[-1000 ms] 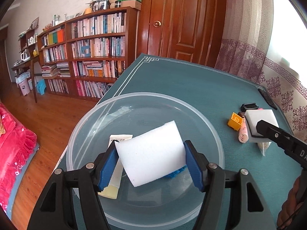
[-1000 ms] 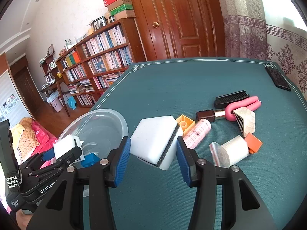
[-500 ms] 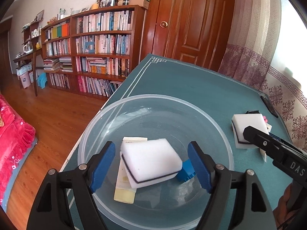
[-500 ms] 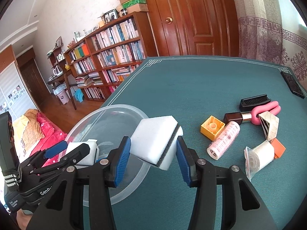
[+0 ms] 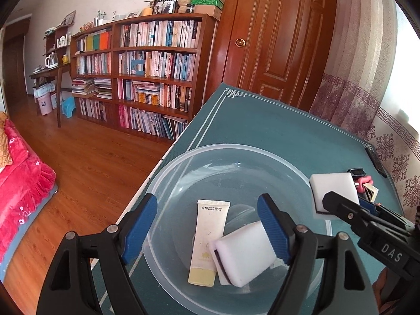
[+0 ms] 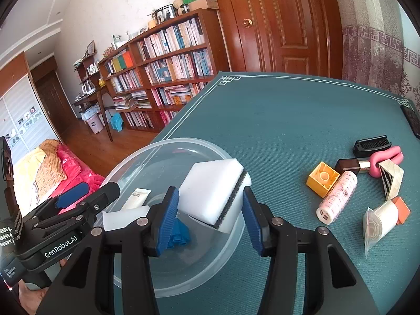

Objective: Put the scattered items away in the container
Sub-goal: 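Open the left tool then the right tool to drop the sponges into the bowl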

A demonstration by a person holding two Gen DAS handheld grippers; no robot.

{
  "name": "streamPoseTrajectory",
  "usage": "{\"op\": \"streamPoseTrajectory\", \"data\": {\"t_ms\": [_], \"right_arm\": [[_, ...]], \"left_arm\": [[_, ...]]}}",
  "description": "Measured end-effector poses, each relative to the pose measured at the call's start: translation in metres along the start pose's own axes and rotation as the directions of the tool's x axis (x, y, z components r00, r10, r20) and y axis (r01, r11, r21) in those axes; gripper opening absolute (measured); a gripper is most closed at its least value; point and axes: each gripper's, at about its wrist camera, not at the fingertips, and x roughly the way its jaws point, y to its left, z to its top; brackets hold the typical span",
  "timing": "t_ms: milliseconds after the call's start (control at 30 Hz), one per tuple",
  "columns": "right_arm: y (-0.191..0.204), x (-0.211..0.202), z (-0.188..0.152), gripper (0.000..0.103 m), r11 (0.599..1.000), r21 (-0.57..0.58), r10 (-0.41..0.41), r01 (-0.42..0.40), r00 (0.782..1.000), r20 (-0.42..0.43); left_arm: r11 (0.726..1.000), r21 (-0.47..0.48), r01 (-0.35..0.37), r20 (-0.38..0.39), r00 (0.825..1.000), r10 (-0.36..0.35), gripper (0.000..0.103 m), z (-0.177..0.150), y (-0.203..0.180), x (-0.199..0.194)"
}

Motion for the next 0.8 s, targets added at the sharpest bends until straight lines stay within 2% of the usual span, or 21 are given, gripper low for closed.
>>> {"op": "streamPoseTrajectory", "data": {"t_ms": [233,333,533,800], "right_arm": [[0.007,0.009,0.001,0.057,1.000,-0.006,0.025,-0.025,0.999,-0.023],[0.008,0.013,0.001,0.062,0.999,-0.001,0.051,-0.051,0.998,-0.034],[0.009,0.012,0.000,0.063,0.997,-0.012,0.077,-0.078,0.997,-0.027],[0.001,0.005,-0.006,0.063,0.998,0.001,0.066,-0.066,0.998,-0.018]], "left_arm": [[1.000,-0.011,-0.005,-0.003,1.000,0.005,0.082,0.001,0.001,0.001],[1.000,-0.012,-0.006,-0.004,1.000,0.006,0.082,0.001,0.002,0.002],[1.000,-0.010,-0.004,-0.005,1.000,0.004,0.082,0.001,0.002,0.002],[1.000,-0.001,0.002,-0.005,1.000,-0.002,0.082,-0.003,-0.001,0.001]]}}
